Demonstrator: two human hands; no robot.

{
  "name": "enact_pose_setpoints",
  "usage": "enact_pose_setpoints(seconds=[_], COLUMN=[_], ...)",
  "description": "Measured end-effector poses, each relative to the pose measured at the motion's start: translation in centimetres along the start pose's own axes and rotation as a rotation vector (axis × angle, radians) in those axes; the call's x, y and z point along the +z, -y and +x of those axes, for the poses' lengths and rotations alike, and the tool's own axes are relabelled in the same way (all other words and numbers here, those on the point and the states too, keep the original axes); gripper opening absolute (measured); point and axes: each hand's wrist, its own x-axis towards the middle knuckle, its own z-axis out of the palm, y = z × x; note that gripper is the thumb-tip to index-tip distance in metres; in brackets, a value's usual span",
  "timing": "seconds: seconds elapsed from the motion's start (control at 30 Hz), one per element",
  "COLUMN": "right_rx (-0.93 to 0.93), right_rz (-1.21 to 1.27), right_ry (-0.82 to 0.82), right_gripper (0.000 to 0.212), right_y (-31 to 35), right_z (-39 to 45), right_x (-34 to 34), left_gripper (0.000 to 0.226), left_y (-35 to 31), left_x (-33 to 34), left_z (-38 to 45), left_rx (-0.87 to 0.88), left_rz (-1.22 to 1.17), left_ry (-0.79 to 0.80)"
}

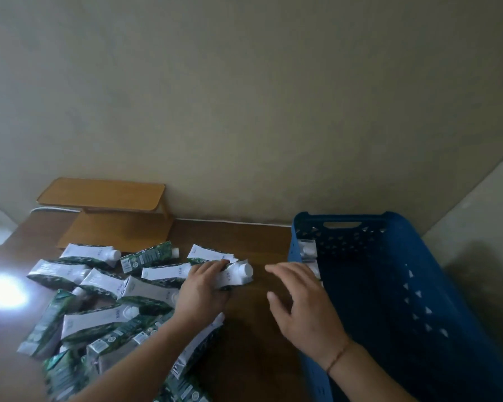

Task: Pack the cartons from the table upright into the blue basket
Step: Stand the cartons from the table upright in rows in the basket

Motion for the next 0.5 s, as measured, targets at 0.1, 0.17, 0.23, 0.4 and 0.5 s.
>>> enact_pose_setpoints(seconds=[0.1,0.17,0.23,0.4,0.5], right_rx=[0.193,0.25,0.247,0.348,0.399], right_rz=[0.098,0.187,0.277,0.555,0.581], right_ry=[0.058,0.067,-0.022,-0.35,-0.566], right_gripper=[0.077,0.081,0.062,0.048,0.036], right_y=[0.5,0.9,0.8,-1.7,-4.6], right_z=[0.3,0.7,0.7,-1.9,-3.9], right_x=[-0.1,-0.9,-2.1,-6.6,-9.4], left_gripper=[0.06,0.057,0.056,0.105,0.117], left_y=[-3.4,-6.1,-8.0,-11.4,-13.0], left_x=[0.0,-0.1,0.2,0.3,1.5], left_z=[-1.6,-2.0,-2.1,-3.8,-4.7], left_rx=[0.167,0.307,0.411,0.191,-0.073], left_rz=[-0.263,-0.304,-0.34,-0.597,-0.866], left_ry=[-0.223,-0.313,-0.354,0.049,0.335])
